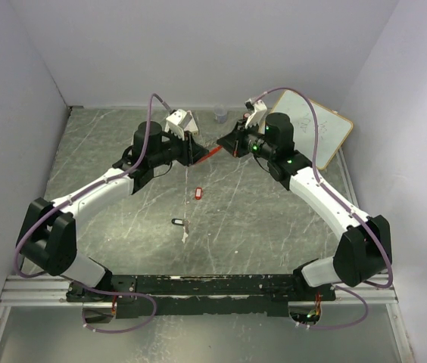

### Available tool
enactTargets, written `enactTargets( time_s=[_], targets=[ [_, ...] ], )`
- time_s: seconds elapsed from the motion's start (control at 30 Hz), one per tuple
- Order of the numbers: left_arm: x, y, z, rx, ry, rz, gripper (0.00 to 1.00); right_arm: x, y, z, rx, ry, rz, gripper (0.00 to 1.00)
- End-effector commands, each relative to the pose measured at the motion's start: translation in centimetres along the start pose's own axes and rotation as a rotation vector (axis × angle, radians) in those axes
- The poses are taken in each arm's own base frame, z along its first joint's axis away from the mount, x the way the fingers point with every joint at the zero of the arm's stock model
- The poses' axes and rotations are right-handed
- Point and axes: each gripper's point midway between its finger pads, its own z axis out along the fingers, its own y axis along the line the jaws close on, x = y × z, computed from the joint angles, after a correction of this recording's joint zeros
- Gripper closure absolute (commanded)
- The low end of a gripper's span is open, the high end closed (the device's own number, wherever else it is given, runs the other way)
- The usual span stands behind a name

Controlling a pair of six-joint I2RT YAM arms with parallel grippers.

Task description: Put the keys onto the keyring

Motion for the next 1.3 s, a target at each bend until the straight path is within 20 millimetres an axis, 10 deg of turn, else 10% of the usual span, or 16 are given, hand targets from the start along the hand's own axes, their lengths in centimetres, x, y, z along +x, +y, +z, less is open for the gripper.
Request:
enactTargets(
  time_s=[0.0,0.07,0.17,0.3,1.27],
  targets=[
    [-1.8,0.6,0.1,-0.041,-0.031,-0.006,0.93,-1.4,0.3,-0.7,0.013,-0.032,-0.035,1.00],
    [-2.0,0.6,0.1,-0.046,-0.031,-0.007,0.87,-1.3,0.1,-0.7,0.020,-0.027,-0.040,1.00],
    [-2.6,0.6,-0.1,-0.055,-0.040,-0.003,0.45,-1.1,-0.3,-0.6,0.040,-0.011,-0.057,1.00],
    [-3.7,0.3,-0.9,-0.065,-0.085,0.012,0.30,-1.0,-0.8,-0.7,0.062,0.003,-0.107,1.00],
    [-3.0,-3.9,1.1,0.265,-0.123,0.079,0.49,-0.2,-0.1,-1.8,0.010,0.014,-0.359,1.00]
  ],
)
